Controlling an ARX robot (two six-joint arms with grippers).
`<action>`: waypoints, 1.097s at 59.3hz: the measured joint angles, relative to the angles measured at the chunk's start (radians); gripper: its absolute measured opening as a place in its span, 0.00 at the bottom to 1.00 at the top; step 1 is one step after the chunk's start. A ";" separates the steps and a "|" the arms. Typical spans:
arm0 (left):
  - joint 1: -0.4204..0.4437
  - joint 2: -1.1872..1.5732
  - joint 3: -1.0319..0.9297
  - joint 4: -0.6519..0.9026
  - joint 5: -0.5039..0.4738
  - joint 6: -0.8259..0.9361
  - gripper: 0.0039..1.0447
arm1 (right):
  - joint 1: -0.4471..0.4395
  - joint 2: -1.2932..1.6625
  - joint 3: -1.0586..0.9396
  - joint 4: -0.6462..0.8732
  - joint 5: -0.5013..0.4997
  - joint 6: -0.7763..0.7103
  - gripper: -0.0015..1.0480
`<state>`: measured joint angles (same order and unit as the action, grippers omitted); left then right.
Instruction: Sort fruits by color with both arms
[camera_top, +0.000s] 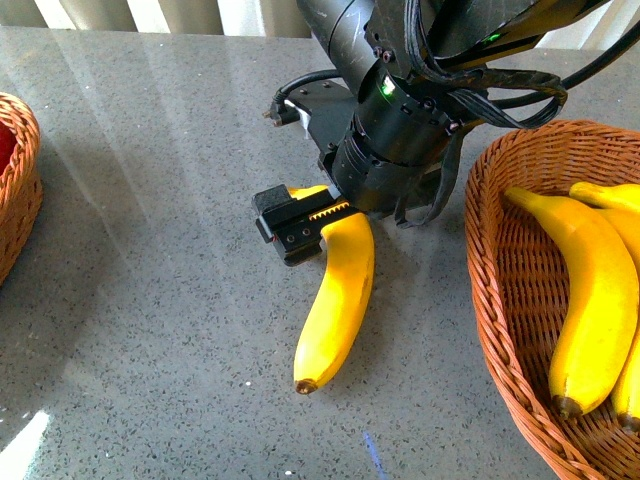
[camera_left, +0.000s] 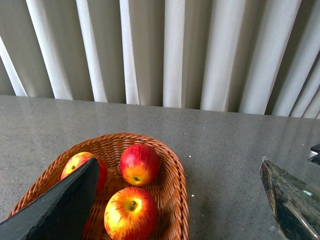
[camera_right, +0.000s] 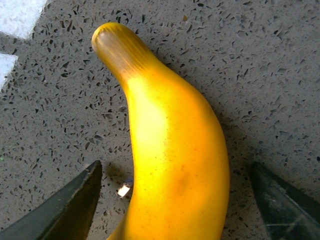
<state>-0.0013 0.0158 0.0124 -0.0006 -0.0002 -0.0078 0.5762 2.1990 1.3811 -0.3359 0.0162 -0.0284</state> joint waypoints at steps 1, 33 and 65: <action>0.000 0.000 0.000 0.000 0.000 0.000 0.91 | -0.001 0.000 0.000 0.000 0.000 -0.001 0.77; 0.000 0.000 0.000 0.000 0.000 0.000 0.91 | -0.022 -0.008 0.017 -0.004 -0.034 0.011 0.35; 0.000 0.000 0.000 0.000 0.000 0.000 0.91 | -0.318 -0.494 -0.198 0.014 -0.212 -0.030 0.35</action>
<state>-0.0013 0.0158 0.0124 -0.0006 -0.0002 -0.0078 0.2584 1.7050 1.1835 -0.3218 -0.1963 -0.0586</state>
